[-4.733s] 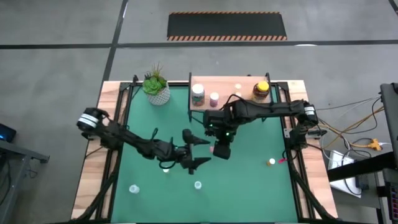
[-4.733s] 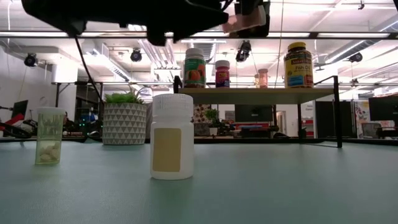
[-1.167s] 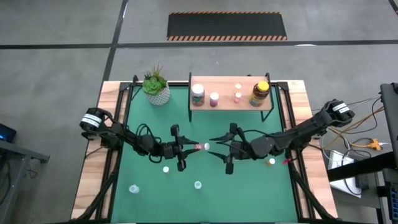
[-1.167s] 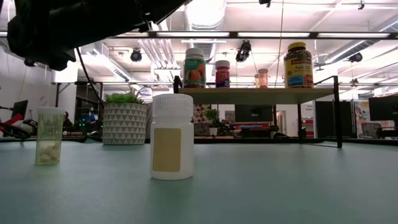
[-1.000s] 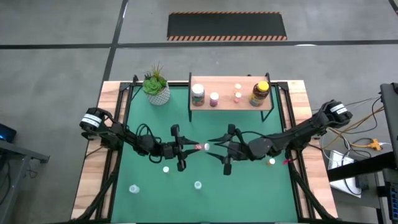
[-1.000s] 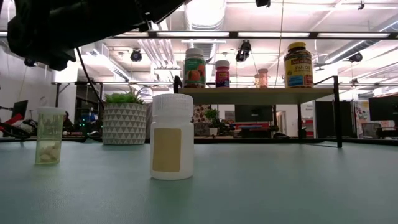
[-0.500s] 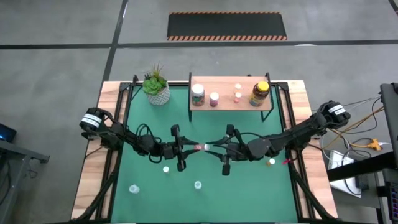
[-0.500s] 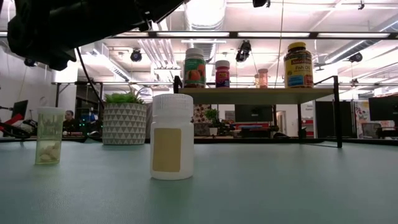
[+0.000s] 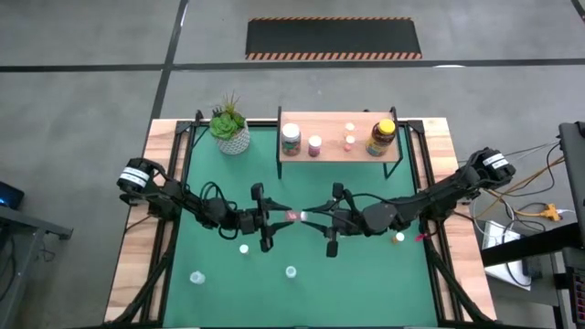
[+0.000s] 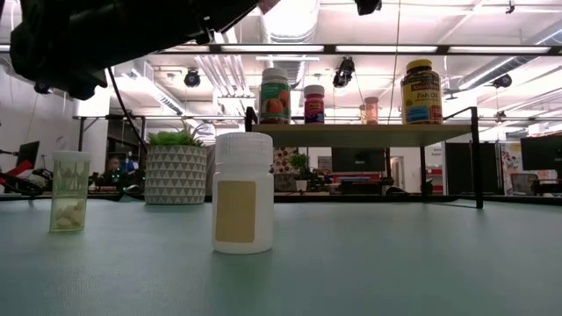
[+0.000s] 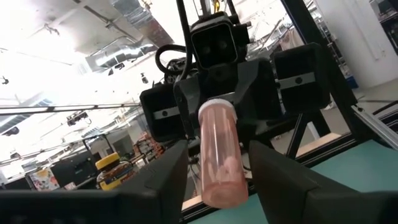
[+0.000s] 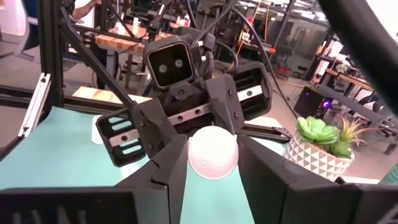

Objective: Pick and place medicine bottles onto shelf by color
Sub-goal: Adjust the small pink medicine bottle on the shelf

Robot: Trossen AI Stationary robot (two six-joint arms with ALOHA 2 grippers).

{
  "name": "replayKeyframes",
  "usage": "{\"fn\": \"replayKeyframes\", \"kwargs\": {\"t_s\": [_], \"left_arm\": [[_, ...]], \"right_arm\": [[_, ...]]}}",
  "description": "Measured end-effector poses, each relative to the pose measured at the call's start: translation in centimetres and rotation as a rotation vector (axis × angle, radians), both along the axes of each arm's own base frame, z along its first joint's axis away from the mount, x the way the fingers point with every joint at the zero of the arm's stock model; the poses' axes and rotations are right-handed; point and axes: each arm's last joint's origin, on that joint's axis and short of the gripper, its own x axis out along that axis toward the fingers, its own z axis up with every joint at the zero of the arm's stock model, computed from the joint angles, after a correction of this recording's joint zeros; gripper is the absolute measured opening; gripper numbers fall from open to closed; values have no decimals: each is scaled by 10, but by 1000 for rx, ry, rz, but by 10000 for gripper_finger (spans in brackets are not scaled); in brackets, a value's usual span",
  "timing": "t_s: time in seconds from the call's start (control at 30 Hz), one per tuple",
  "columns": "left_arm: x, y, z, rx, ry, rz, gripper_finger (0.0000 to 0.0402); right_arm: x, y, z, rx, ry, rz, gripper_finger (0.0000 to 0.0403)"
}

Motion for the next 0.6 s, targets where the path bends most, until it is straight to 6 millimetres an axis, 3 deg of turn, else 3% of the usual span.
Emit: {"fn": "replayKeyframes", "kwargs": {"t_s": [0.17,0.3,0.43,0.6], "left_arm": [[-6,2,-7,41,36,73,177],[-15,7,-9,38,53,130,184],[-28,10,-2,37,33,140,185],[-41,14,20,47,-52,158,185]], "right_arm": [[-3,-1,1,8,24,-8,112],[-14,-8,16,76,38,-24,111],[-20,-20,51,104,136,-68,111],[-18,-52,113,96,266,-192,111]]}}
